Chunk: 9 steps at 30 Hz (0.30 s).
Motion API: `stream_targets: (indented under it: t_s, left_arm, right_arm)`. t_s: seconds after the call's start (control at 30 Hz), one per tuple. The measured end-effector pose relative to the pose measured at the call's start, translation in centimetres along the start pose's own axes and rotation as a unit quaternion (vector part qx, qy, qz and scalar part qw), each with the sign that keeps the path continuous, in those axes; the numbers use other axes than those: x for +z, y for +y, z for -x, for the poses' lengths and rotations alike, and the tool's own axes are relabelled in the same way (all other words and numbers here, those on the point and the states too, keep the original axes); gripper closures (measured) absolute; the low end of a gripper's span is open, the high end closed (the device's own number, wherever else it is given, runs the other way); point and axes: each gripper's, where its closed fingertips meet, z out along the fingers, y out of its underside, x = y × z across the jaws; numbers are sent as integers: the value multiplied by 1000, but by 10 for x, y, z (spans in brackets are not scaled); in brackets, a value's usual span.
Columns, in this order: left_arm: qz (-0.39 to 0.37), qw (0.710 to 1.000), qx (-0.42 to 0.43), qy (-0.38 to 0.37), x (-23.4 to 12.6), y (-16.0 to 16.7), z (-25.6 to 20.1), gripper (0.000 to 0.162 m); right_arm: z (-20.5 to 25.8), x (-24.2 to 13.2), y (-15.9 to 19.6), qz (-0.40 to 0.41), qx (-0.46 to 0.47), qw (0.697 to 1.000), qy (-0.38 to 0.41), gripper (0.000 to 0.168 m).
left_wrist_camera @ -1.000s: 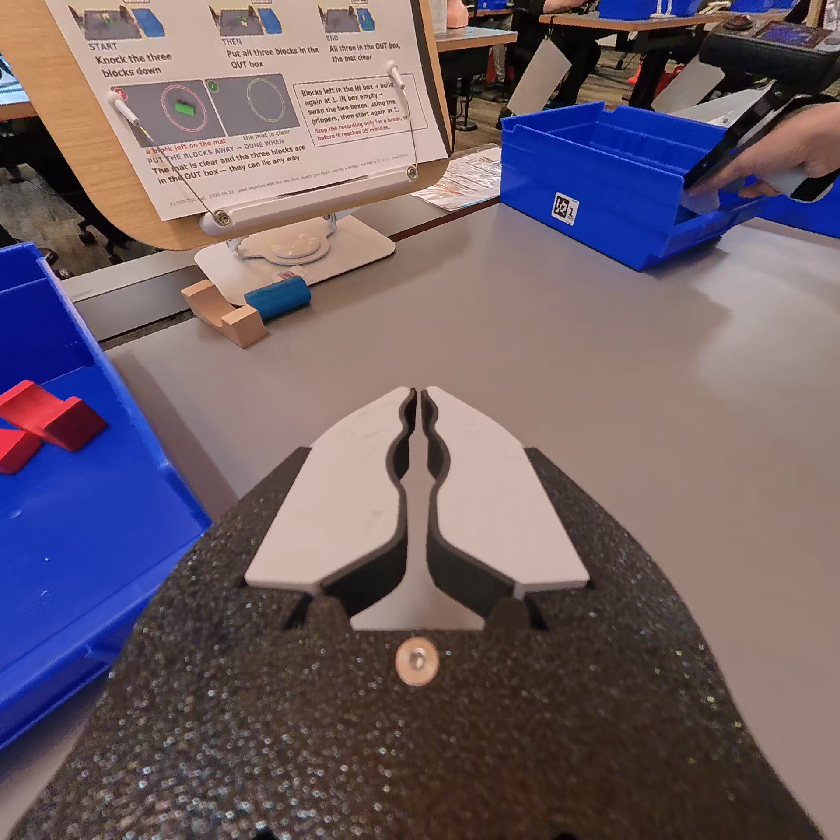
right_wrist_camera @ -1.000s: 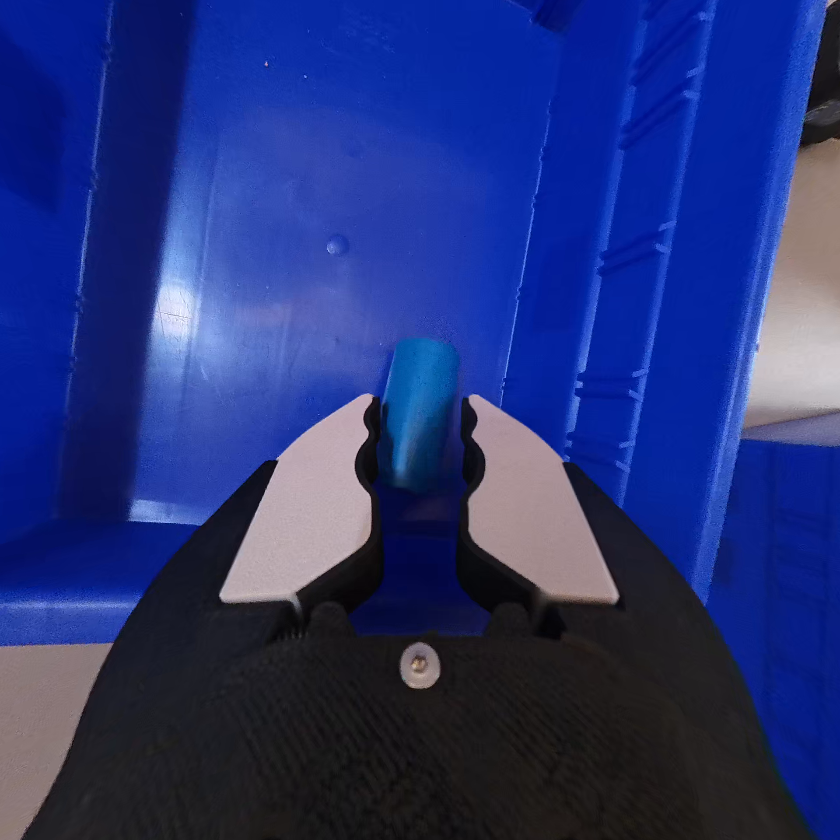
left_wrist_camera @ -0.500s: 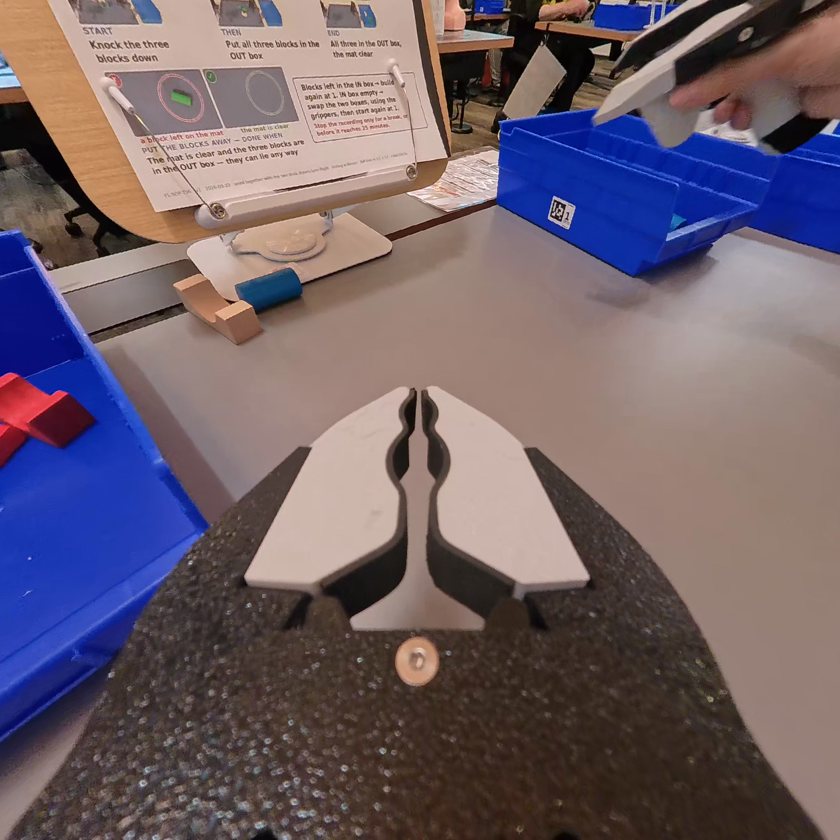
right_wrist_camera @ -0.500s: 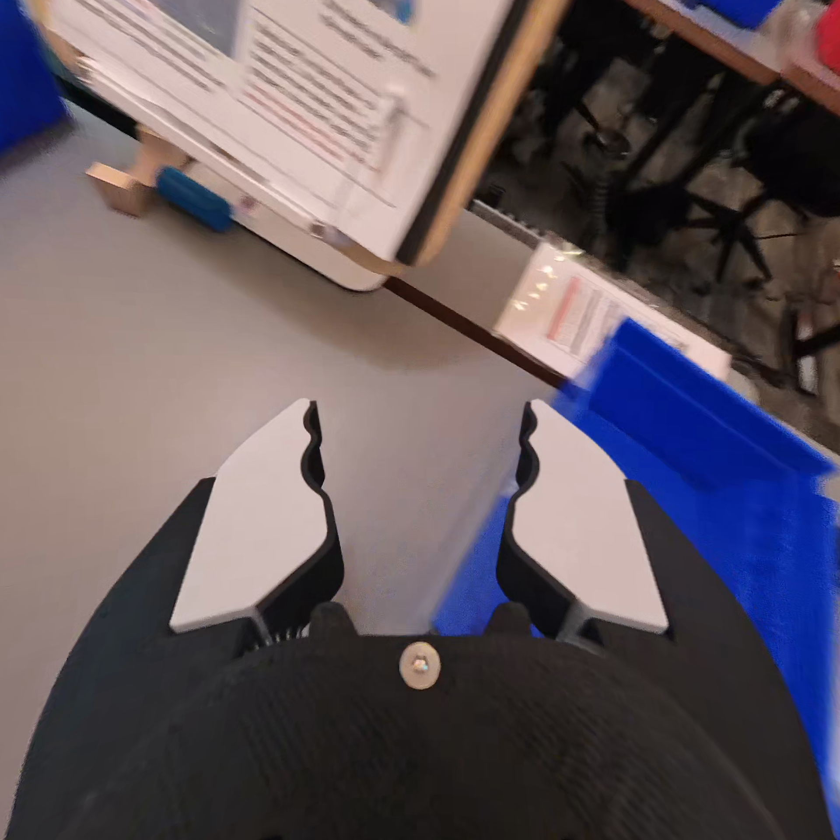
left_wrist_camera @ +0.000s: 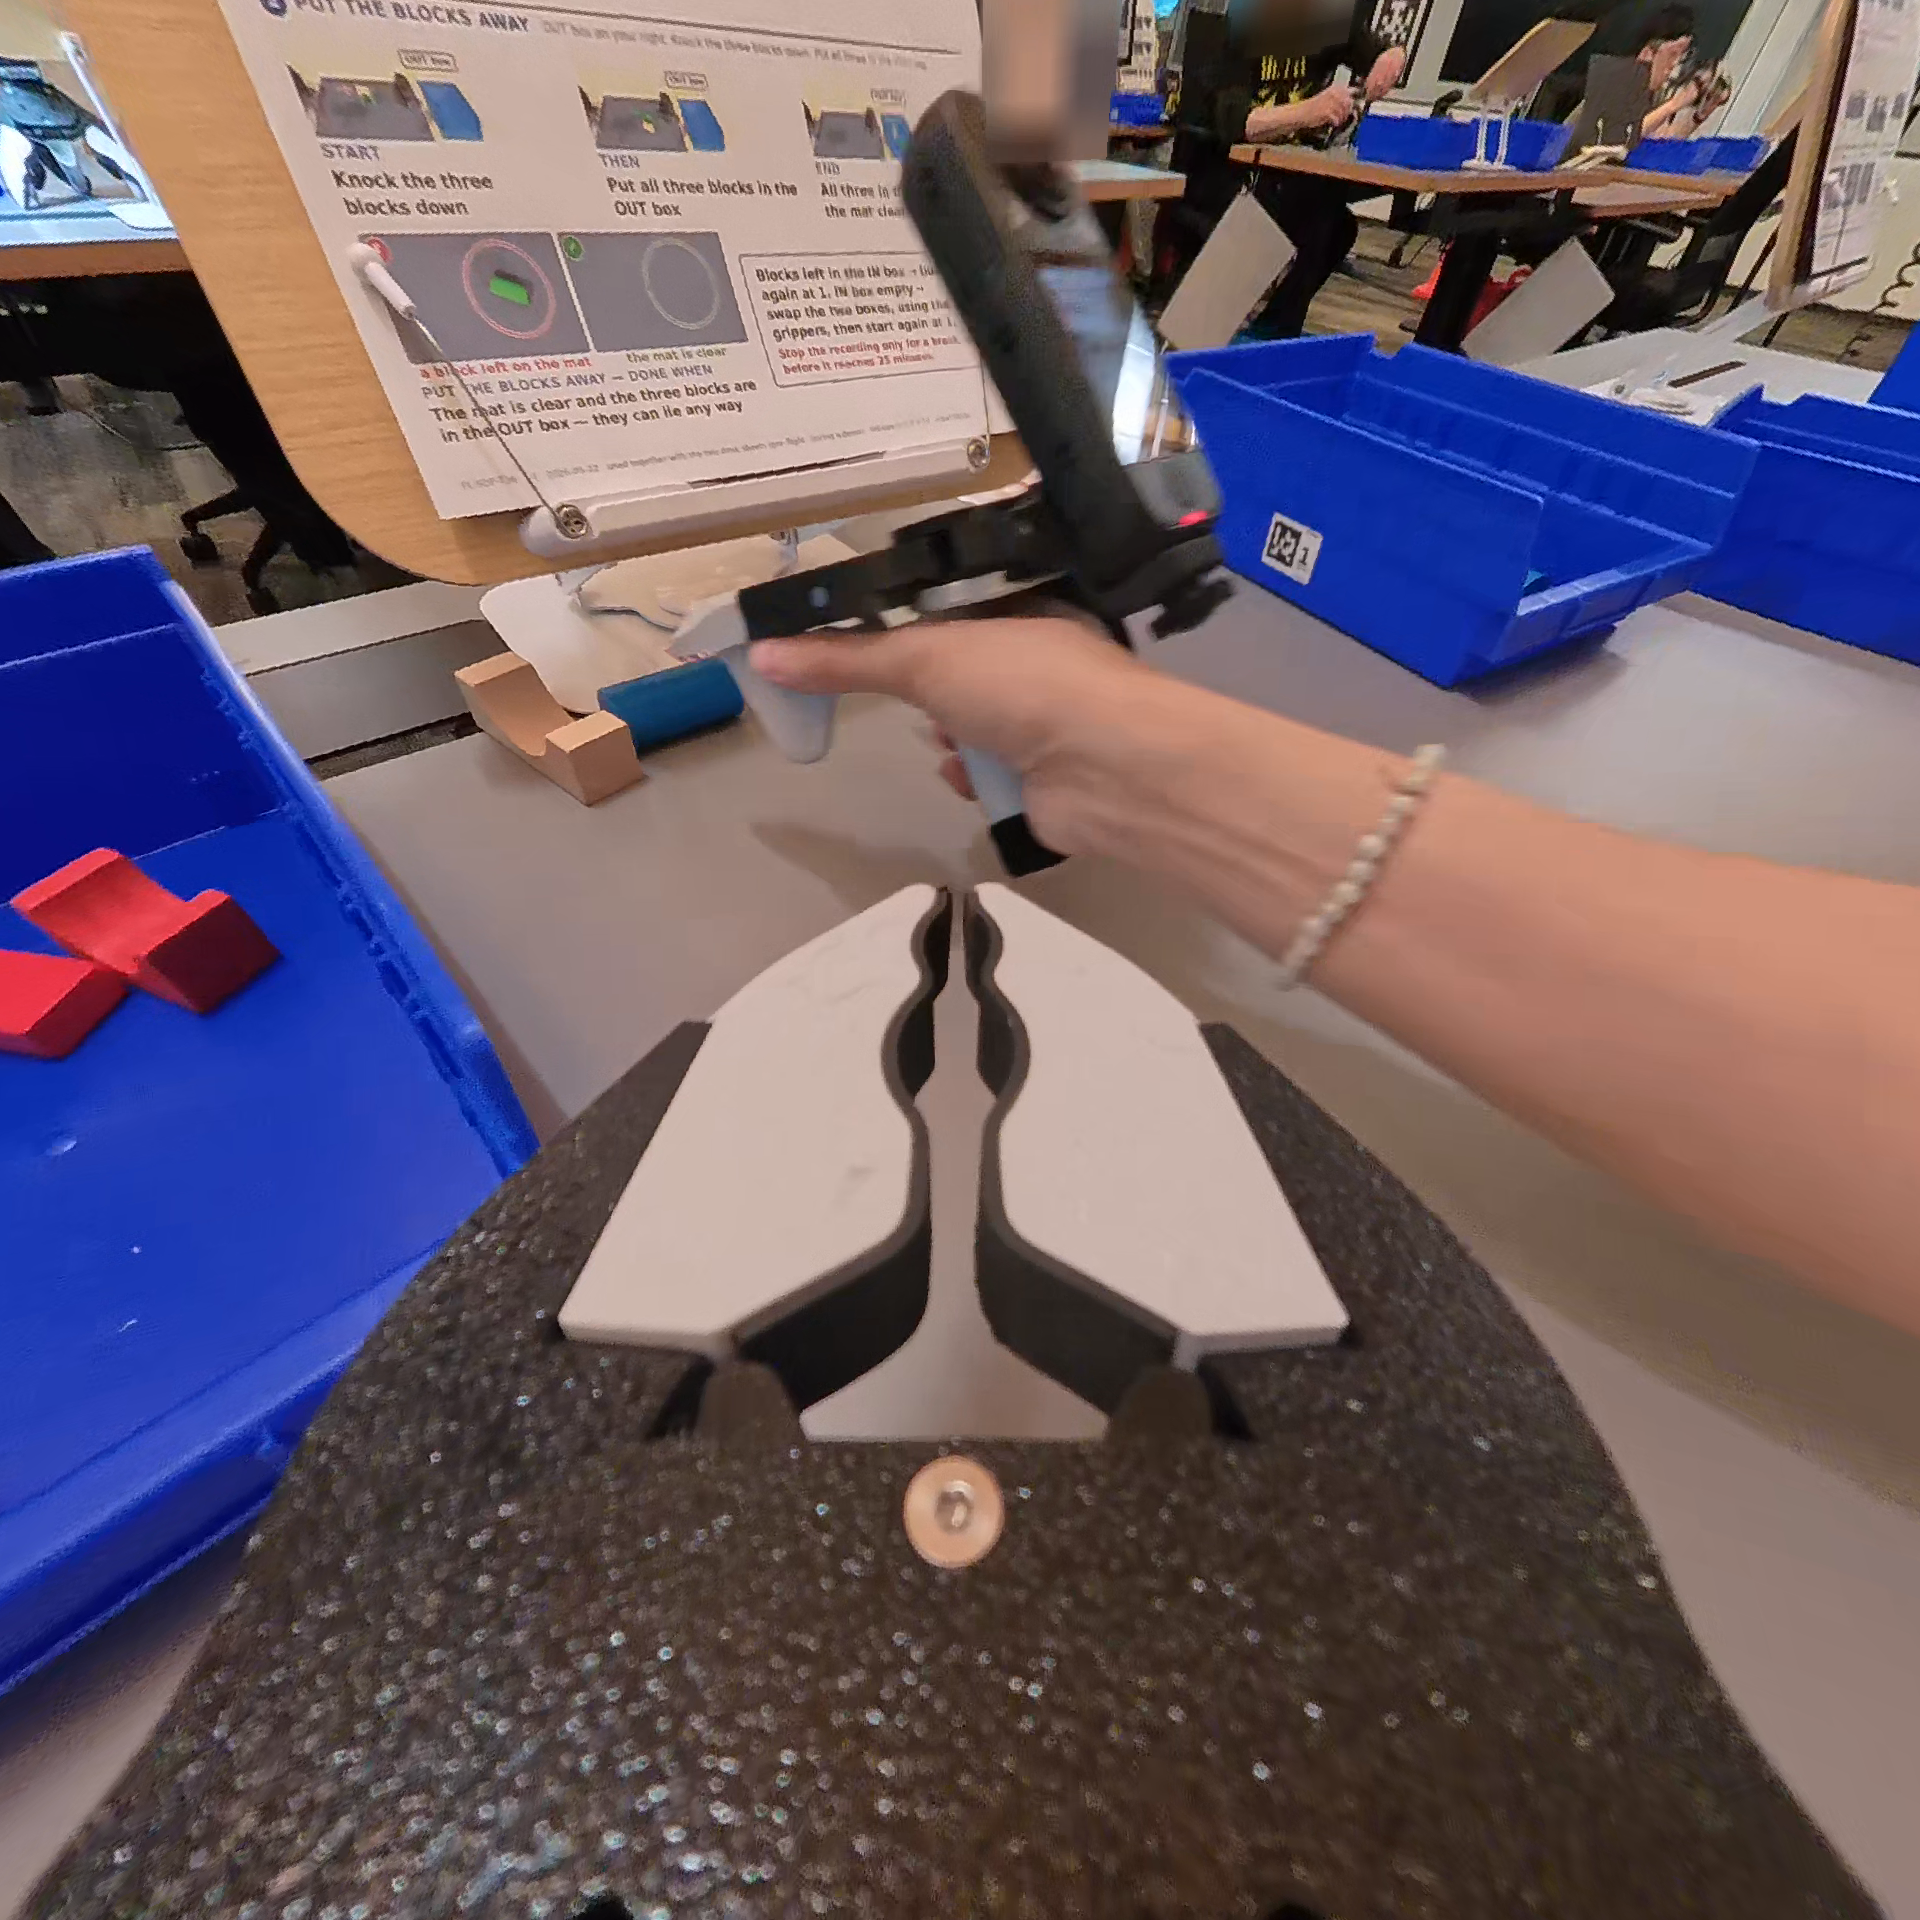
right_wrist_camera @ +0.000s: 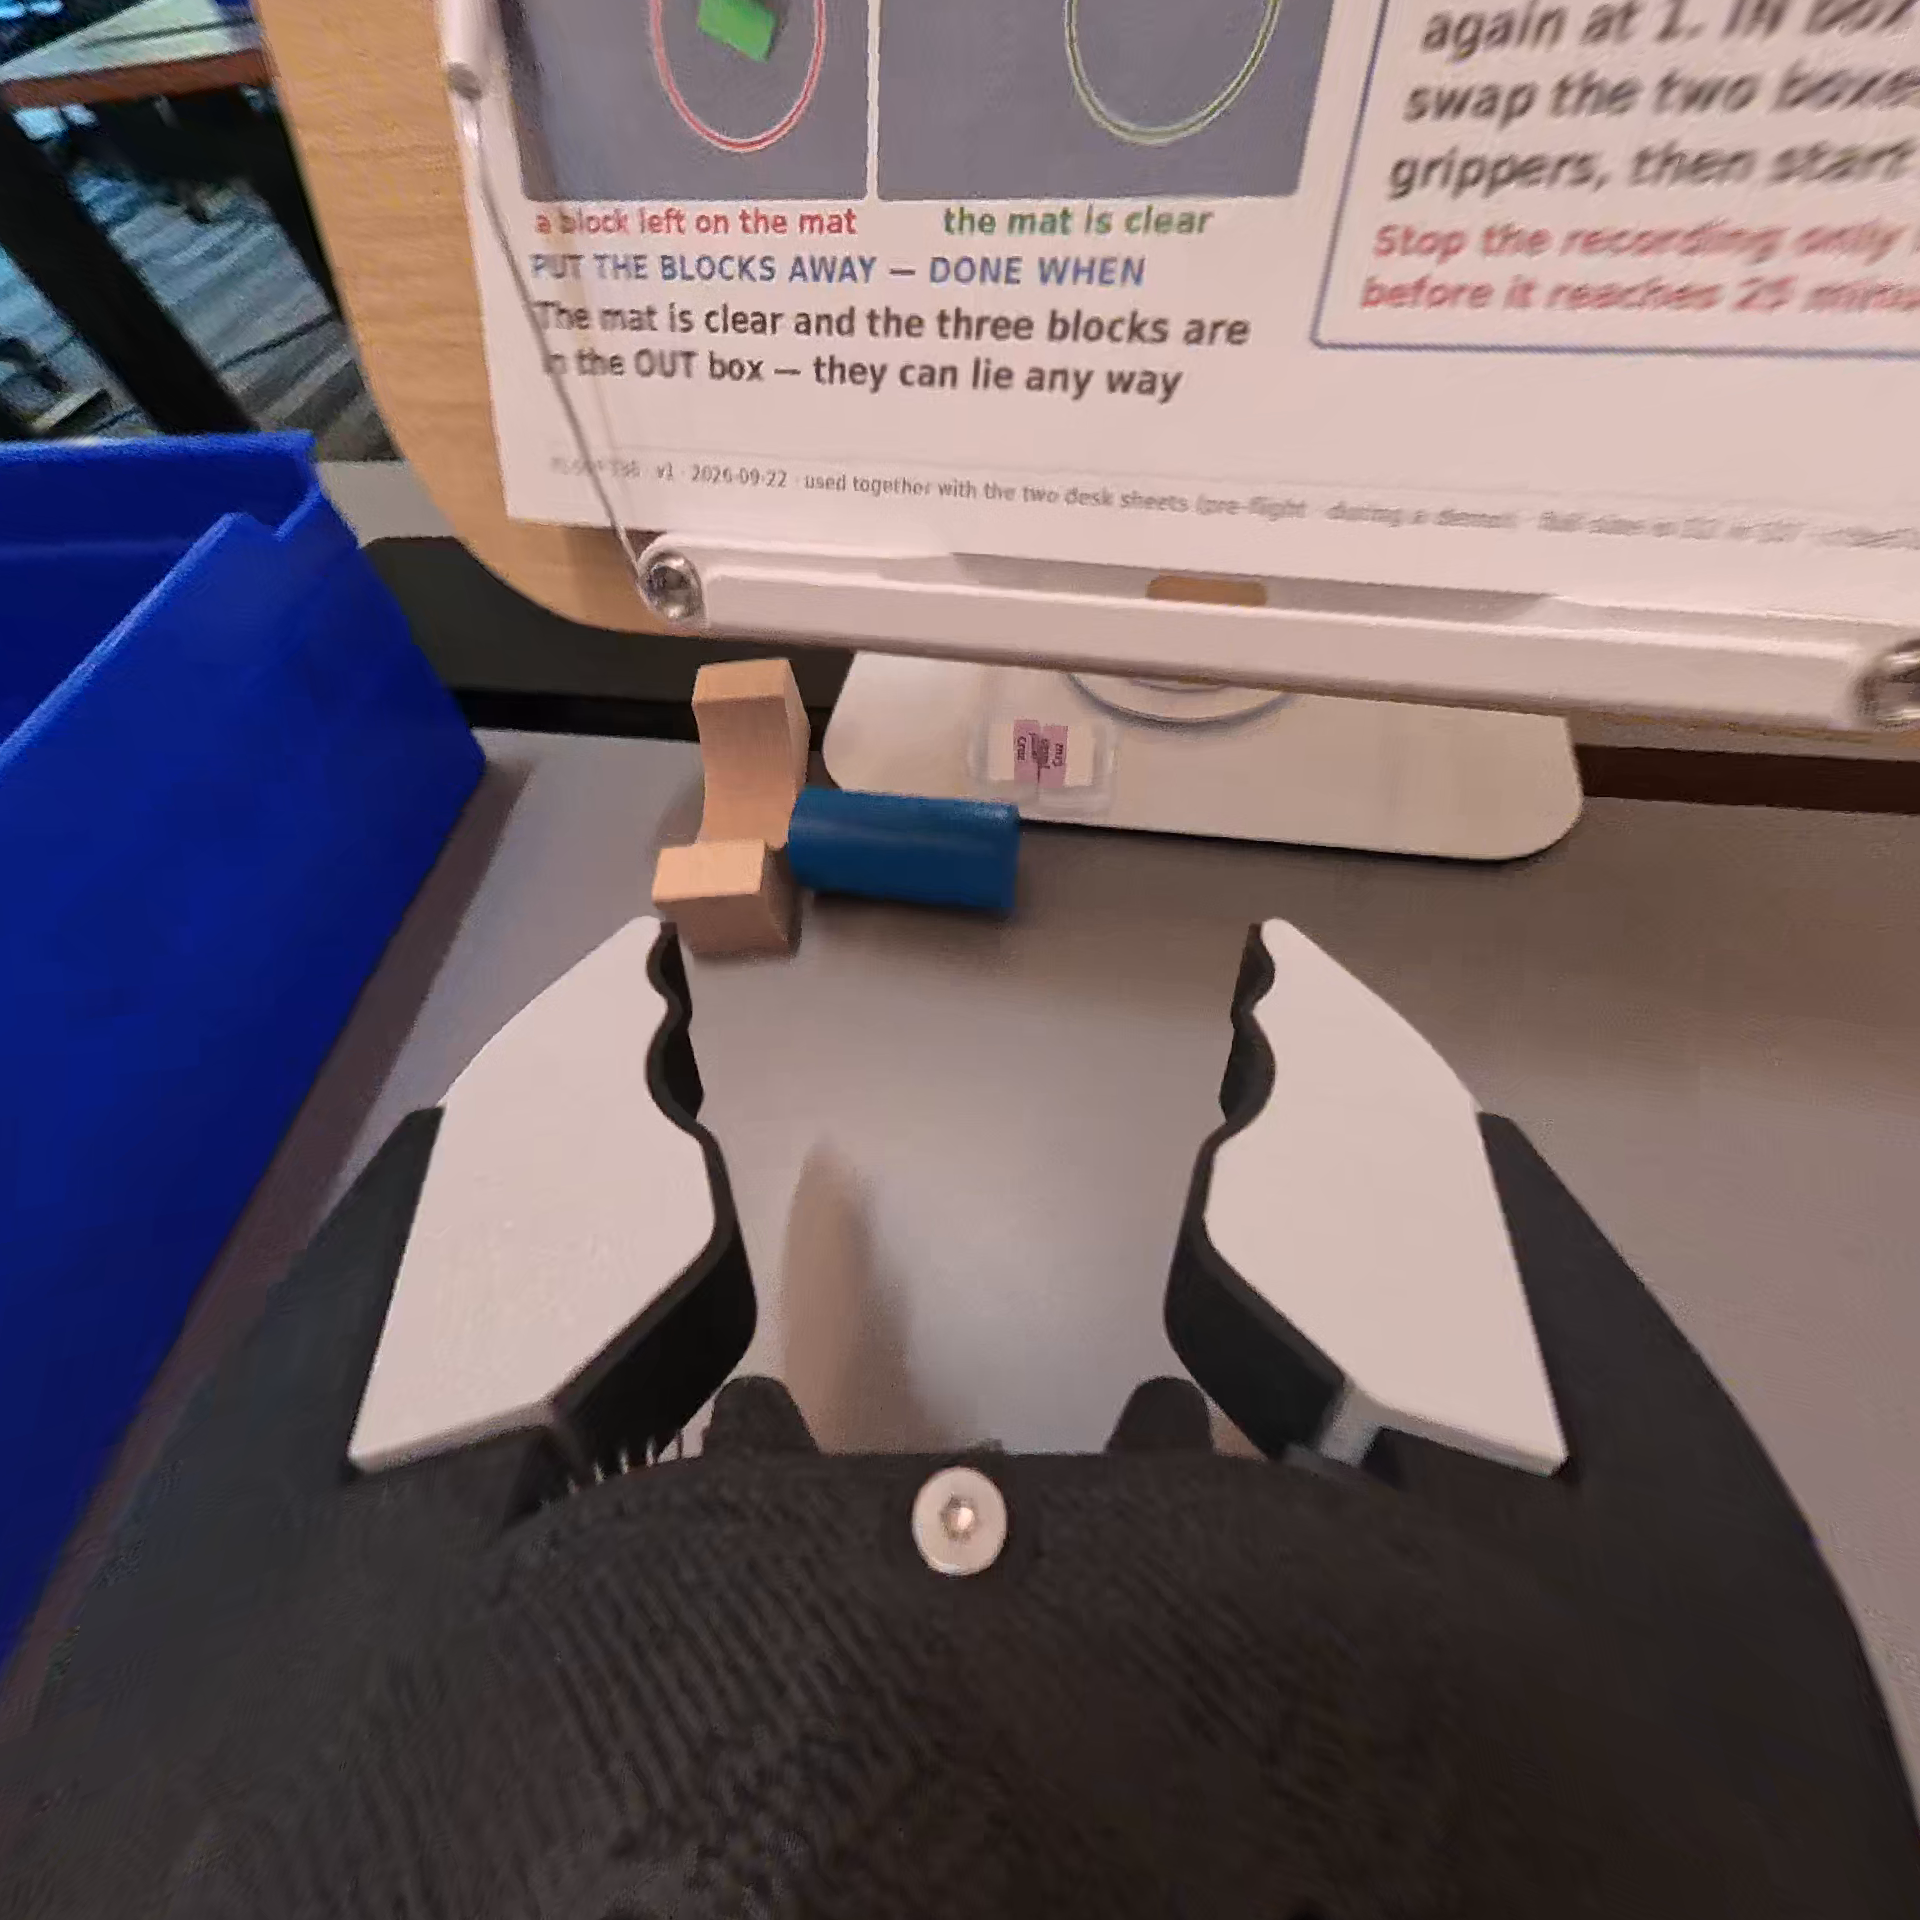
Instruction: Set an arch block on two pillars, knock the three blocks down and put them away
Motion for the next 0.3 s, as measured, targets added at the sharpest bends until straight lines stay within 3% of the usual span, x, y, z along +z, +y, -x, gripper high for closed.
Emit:
stream_targets:
  t_s: [0.03,0.3]
  left_arm:
    - [-3,1000,-3,0,-1,-1,1,160]
    - [-25,999,-47,8,-11,-2,20,160]
  right_arm:
    - [2,10,1,7,13,1000,12,68]
    - [1,64,16,49,72,994,72,66]
